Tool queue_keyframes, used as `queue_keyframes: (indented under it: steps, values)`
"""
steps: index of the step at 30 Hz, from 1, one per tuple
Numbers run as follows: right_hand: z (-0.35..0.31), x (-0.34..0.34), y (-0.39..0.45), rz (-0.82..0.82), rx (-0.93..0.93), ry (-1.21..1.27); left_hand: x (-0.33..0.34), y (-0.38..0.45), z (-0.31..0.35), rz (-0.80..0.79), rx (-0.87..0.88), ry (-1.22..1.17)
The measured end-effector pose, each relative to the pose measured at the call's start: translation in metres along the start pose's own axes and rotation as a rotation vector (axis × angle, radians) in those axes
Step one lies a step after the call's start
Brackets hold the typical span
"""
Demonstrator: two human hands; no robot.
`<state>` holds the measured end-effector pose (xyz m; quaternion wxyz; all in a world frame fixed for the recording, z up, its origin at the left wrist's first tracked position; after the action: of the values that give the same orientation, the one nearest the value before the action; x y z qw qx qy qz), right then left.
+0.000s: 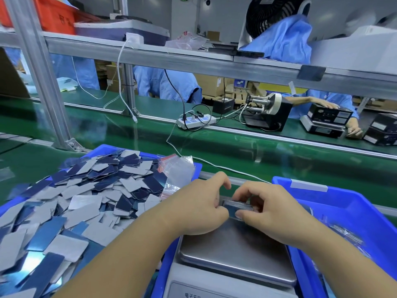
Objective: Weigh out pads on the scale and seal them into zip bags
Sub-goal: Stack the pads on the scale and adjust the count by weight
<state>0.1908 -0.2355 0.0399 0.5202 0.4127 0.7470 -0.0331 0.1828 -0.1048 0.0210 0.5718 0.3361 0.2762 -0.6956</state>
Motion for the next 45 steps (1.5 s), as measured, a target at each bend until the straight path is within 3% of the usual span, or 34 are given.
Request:
queue_keyframes:
  steps: [4,11,15,19,23,25,28,33,36,40,45]
  values:
    - [-0.004,0.009,-0.001,-0.070,-0.044,-0.071,0.007,-0.001,0.002,-0.049,0.034,-0.029]
    - [-0.042,-0.024,-0.004,0.263,-0.401,-0.228,-0.034,-0.002,-0.004,0.240,0.045,-0.411]
    - [-0.045,-0.027,-0.007,0.315,-0.460,-0.228,-0.036,-0.002,-0.007,0.263,0.029,-0.474]
    - [-0.030,-0.027,-0.004,0.278,-0.302,-0.030,-0.033,0.003,-0.017,0.216,-0.083,-0.408]
    - [0.002,-0.005,-0.004,0.016,0.031,0.144,-0.045,0.008,-0.057,0.304,-0.344,-0.147]
    - [0.004,0.008,-0.005,-0.116,0.057,0.084,-0.055,0.007,-0.076,0.337,-0.483,-0.014]
    - [-0.001,0.012,-0.003,-0.147,0.032,0.005,-0.060,0.007,-0.090,0.320,-0.560,0.084]
    - [-0.002,0.007,-0.003,-0.058,0.029,0.082,-0.037,0.005,-0.044,0.095,-0.225,-0.360]
    - [-0.008,-0.009,0.000,0.174,-0.016,0.239,-0.018,-0.001,-0.012,-0.087,-0.139,-0.686]
    - [-0.018,-0.025,-0.002,0.420,-0.112,0.406,0.017,-0.011,0.021,-0.476,-0.099,-1.214]
    - [-0.026,-0.030,-0.006,0.547,-0.206,0.361,0.029,-0.009,0.034,-0.509,-0.072,-1.529]
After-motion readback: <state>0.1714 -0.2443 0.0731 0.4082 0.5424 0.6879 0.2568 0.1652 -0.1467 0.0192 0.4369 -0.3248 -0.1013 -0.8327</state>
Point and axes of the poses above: each hand's wrist, its own y-axis towards the middle knuckle, its own x-axis out of the palm, z = x × y, the point moved 8 cm from there along y, towards the middle knuckle, and after that the axes turned 11 degrees about -x, right-handed, at the moved point
